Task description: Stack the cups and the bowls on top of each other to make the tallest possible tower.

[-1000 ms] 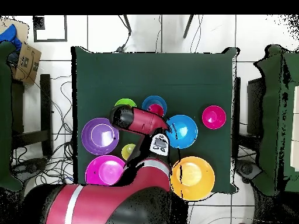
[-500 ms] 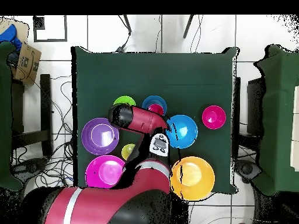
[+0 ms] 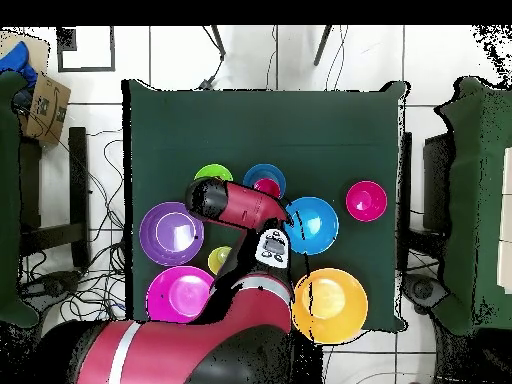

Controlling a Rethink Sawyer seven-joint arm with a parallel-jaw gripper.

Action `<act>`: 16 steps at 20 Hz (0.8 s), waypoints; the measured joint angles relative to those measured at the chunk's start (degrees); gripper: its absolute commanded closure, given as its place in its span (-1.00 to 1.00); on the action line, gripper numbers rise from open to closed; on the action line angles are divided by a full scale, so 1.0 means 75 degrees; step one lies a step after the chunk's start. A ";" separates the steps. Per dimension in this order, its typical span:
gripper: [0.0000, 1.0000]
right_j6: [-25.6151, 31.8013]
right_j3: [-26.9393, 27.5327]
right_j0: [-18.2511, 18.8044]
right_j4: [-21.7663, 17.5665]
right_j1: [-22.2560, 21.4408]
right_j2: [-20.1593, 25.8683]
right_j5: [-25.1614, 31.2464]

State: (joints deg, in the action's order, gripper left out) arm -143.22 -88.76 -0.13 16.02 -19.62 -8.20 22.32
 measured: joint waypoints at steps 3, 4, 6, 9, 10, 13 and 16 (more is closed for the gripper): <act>1.00 0.0000 -0.0001 0.0000 -0.0002 -0.0008 0.0001 0.0000; 1.00 0.0000 -0.0001 0.0000 -0.0002 -0.0020 0.0001 0.0000; 1.00 0.0000 -0.0002 0.0002 -0.0003 -0.0050 0.0009 0.0002; 1.00 0.0000 -0.0003 0.0026 -0.0003 -0.0153 0.0044 0.0005; 1.00 0.0000 -0.0004 0.0051 -0.0003 -0.0206 0.0078 0.0024; 1.00 0.0000 -0.0011 0.0151 -0.0041 -0.0406 0.0186 0.0191; 1.00 0.0000 -0.0012 0.0244 -0.0158 -0.0716 0.0219 0.0640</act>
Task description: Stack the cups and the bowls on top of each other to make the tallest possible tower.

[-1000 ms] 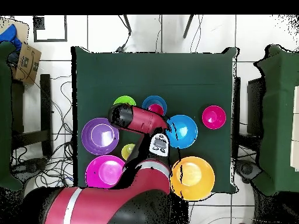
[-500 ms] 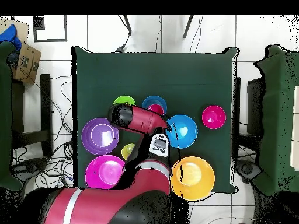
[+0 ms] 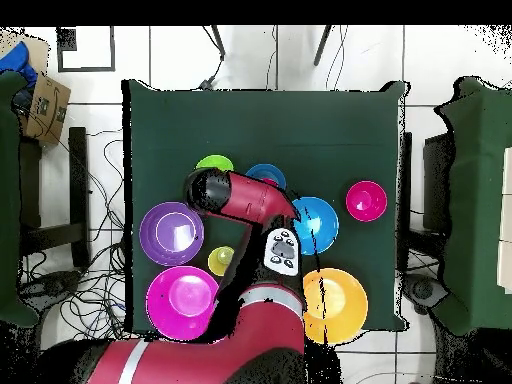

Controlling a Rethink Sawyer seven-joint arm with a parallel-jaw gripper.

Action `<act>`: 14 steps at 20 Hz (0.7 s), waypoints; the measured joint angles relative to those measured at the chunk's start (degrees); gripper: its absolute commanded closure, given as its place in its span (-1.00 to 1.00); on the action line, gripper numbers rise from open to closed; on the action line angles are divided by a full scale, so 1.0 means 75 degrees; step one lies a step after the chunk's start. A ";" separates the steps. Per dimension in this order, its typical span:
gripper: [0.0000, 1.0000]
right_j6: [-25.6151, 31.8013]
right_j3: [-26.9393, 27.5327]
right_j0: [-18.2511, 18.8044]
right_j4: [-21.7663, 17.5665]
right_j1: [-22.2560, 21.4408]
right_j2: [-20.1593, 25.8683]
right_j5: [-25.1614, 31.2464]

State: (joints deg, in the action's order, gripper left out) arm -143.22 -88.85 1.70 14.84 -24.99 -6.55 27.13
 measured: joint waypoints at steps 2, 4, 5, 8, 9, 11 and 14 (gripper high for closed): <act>1.00 0.0000 -0.0001 0.0028 -0.0046 -0.0133 0.0000 0.0249; 1.00 0.0000 0.0006 0.0067 -0.0122 -0.0370 -0.0003 0.0734; 1.00 0.0000 0.0017 0.0088 -0.0193 -0.0565 -0.0007 0.1167; 1.00 0.0000 0.0051 0.0118 -0.0357 -0.0922 -0.0006 0.1923; 1.00 0.0000 0.0065 0.0130 -0.0420 -0.1056 -0.0006 0.2195; 1.00 0.0000 0.0076 0.0172 -0.0508 -0.1272 0.0002 0.2569; 1.00 0.0000 0.0083 0.0273 -0.0624 -0.1568 0.0033 0.2983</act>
State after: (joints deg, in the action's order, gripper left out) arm -143.22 -88.23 3.74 10.16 -36.75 -6.31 49.50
